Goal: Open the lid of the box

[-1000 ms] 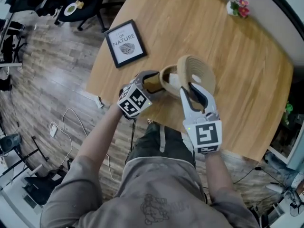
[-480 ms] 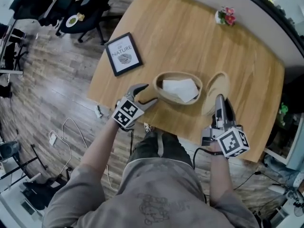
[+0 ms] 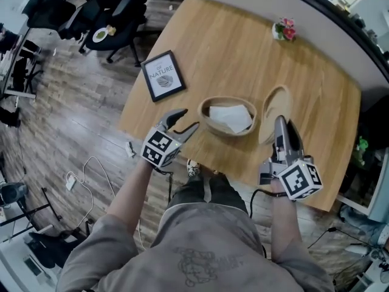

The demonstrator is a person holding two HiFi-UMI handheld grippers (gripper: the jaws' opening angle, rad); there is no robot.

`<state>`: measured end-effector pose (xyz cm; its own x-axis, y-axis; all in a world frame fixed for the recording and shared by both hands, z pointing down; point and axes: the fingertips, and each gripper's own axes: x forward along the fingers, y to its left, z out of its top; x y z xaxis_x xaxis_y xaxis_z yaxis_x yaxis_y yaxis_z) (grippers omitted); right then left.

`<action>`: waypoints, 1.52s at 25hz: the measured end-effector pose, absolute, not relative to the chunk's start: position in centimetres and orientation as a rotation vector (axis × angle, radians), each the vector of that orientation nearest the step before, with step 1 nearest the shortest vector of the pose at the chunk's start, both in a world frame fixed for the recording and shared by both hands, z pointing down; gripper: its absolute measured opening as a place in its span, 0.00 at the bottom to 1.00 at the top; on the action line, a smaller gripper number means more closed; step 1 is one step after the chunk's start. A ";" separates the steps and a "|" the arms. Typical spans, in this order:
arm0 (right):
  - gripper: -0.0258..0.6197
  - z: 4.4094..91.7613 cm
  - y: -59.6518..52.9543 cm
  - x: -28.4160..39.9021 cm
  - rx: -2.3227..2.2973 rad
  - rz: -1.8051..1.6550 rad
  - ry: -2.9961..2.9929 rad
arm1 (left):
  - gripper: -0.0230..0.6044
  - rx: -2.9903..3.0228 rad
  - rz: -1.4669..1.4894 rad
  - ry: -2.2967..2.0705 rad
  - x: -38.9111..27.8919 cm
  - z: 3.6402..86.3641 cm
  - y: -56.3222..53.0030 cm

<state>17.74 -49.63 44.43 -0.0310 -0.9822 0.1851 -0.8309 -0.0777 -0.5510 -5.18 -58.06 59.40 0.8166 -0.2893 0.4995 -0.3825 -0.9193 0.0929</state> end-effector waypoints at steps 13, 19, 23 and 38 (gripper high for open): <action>0.17 28.1 -49.0 14.9 -1.836 -0.310 2.072 | 0.27 3.155 0.325 -0.758 -5.9 38.1 -58.0; 0.17 23.2 -47.2 13.9 -1.818 -0.120 2.124 | 0.26 3.211 0.224 -0.805 -5.9 31.6 -56.1; 0.17 21.4 -45.8 12.9 -1.807 -0.027 2.152 | 0.20 3.230 0.201 -0.862 -6.3 28.8 -55.1; 0.17 24.3 -44.6 10.7 -1.854 -0.069 2.298 | 0.09 3.094 0.320 -1.101 -8.5 29.1 -54.0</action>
